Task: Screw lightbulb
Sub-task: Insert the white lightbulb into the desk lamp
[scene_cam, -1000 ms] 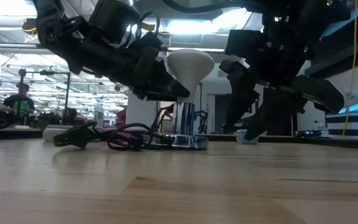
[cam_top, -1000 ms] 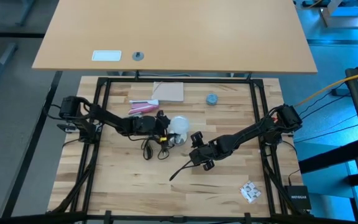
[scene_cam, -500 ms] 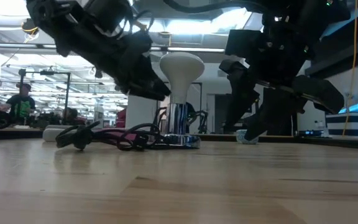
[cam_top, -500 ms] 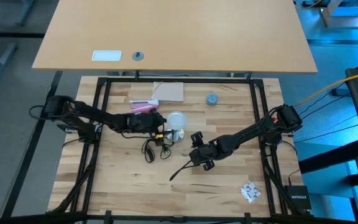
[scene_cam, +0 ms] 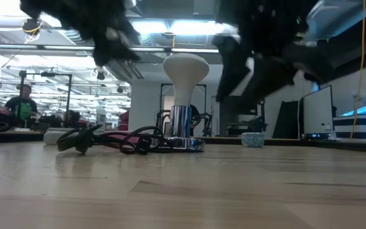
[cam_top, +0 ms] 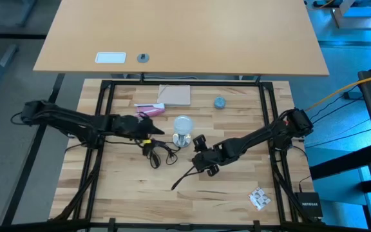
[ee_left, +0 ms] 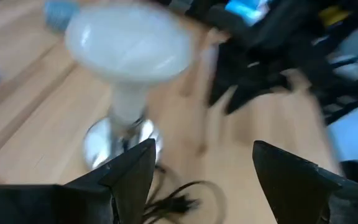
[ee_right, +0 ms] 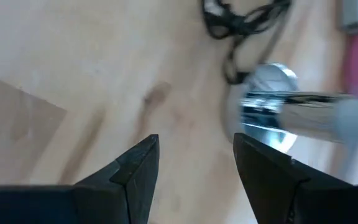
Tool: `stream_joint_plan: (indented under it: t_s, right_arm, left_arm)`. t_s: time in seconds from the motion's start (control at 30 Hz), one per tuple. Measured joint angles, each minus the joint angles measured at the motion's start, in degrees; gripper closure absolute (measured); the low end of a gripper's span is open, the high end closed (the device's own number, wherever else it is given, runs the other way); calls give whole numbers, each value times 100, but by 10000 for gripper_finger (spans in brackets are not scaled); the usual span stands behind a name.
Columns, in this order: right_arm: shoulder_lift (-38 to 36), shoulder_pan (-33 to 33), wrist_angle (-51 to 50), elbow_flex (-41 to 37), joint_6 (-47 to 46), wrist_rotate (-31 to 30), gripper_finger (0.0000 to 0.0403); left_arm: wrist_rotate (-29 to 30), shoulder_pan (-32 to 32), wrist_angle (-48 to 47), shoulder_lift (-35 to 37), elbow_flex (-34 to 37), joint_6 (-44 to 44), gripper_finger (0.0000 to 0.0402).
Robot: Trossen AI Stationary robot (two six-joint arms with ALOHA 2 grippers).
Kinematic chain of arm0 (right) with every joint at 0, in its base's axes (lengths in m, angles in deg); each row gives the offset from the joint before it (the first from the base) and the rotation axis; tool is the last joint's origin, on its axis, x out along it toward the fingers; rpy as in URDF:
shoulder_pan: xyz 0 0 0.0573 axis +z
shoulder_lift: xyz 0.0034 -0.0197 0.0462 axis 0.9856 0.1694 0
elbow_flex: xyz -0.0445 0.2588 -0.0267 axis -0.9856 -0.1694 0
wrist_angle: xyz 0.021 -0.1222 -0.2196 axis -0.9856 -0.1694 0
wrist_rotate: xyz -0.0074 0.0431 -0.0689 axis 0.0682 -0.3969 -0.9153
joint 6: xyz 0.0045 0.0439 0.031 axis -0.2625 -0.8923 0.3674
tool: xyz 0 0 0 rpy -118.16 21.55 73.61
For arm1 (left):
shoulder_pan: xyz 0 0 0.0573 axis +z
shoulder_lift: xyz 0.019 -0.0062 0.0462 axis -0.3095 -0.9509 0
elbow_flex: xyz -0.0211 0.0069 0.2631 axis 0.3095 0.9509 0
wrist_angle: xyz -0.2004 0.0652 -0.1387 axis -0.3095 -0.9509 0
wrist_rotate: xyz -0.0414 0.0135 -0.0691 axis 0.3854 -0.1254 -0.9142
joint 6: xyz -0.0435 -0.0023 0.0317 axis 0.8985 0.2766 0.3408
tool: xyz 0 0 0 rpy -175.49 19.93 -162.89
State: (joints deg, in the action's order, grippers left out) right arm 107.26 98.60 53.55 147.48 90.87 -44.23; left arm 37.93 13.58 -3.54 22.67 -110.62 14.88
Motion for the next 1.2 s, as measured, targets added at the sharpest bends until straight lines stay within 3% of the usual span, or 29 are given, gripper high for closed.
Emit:
stream_joint_plan:
  t_s: [0.33,0.7,0.93,1.2]
  right_arm:
    - [-4,4,-3258,2024,52,-781,191]
    - [-4,7,-5842,4506,-81,-974,191]
    - [-107,5,-6144,5698,-48,-1198,191]
    - [-361,5,-6164,5753,-50,-1168,191]
  left_arm:
    - [-31,-432,-21,1766,-2,18,142]
    - [-31,-784,-23,2748,-4,-82,142]
    - [-23,-958,-23,2875,-5,-348,142]
    - [10,-1097,-29,2756,33,-282,142]
